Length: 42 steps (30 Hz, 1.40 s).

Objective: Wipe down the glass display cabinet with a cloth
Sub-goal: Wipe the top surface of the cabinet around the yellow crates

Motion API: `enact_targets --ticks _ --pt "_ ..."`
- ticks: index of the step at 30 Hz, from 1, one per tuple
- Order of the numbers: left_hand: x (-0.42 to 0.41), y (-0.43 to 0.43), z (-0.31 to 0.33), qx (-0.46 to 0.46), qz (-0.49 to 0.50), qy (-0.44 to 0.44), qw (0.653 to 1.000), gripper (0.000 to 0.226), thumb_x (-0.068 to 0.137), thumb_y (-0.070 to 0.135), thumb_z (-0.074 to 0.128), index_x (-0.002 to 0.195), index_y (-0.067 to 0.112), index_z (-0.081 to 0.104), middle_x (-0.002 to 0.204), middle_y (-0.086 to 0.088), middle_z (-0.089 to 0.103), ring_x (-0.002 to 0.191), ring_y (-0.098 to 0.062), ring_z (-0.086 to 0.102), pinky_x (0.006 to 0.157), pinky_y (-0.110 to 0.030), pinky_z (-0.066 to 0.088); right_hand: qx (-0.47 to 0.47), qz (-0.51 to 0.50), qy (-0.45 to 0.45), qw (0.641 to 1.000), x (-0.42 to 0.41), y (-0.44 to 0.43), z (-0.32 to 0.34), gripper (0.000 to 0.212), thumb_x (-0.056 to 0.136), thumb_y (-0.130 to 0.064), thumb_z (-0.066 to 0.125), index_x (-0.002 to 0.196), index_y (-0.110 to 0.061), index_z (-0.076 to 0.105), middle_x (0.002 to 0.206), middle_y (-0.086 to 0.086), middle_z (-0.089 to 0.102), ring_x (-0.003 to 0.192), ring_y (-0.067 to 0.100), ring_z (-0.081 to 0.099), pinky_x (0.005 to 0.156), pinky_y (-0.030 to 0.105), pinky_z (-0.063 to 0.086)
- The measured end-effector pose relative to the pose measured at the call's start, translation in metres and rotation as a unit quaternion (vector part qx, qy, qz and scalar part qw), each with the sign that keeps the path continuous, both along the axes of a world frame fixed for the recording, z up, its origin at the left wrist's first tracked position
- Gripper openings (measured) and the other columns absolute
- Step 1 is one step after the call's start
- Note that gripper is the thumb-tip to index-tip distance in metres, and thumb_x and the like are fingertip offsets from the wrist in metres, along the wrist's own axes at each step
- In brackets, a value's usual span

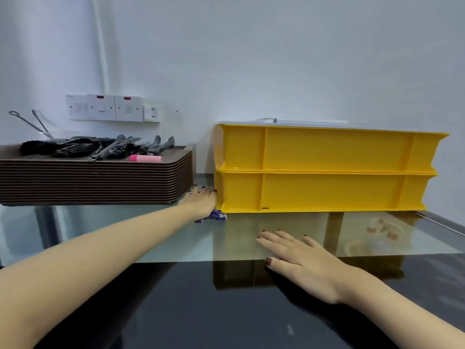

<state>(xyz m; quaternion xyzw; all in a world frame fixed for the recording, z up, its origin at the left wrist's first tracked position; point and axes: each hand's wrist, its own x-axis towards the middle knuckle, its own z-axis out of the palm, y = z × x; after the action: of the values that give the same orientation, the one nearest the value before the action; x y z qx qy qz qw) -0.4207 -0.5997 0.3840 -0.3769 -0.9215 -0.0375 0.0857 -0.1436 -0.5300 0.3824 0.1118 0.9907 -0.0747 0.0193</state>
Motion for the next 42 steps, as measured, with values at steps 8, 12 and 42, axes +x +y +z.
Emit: enact_targets --ticks 8,12,42 --pt "-0.055 0.044 0.007 0.054 -0.009 -0.069 0.996 0.043 0.101 0.006 0.018 0.143 0.003 0.023 0.151 -0.020 0.022 0.140 -0.042 0.011 0.113 -0.050 0.011 -0.038 -0.005 0.010 0.999 -0.002 0.002 0.002 0.049 0.099 -0.050 0.022 0.146 -0.048 0.011 0.153 -0.029 -0.001 0.142 -0.004 -0.007 0.115 0.040 -0.007" --pt "-0.061 0.045 0.008 0.077 -0.030 -0.042 0.996 0.034 0.100 0.005 0.024 0.132 0.002 0.037 0.139 -0.022 0.039 0.129 -0.041 0.034 0.104 -0.047 0.028 -0.044 -0.008 0.016 0.999 -0.002 0.002 0.004 0.048 0.099 -0.050 0.024 0.146 -0.047 0.014 0.153 -0.029 0.002 0.142 -0.005 -0.005 0.115 0.039 -0.006" --pt "-0.055 0.026 -0.013 -0.038 -0.084 0.079 0.993 0.032 0.095 0.001 0.030 0.124 -0.004 0.042 0.142 -0.025 0.034 0.133 -0.037 0.032 0.110 -0.044 0.028 -0.031 -0.007 0.010 0.999 -0.002 0.002 0.002 0.049 0.099 -0.051 0.021 0.147 -0.047 0.012 0.154 -0.029 0.000 0.142 -0.004 -0.006 0.115 0.038 -0.007"
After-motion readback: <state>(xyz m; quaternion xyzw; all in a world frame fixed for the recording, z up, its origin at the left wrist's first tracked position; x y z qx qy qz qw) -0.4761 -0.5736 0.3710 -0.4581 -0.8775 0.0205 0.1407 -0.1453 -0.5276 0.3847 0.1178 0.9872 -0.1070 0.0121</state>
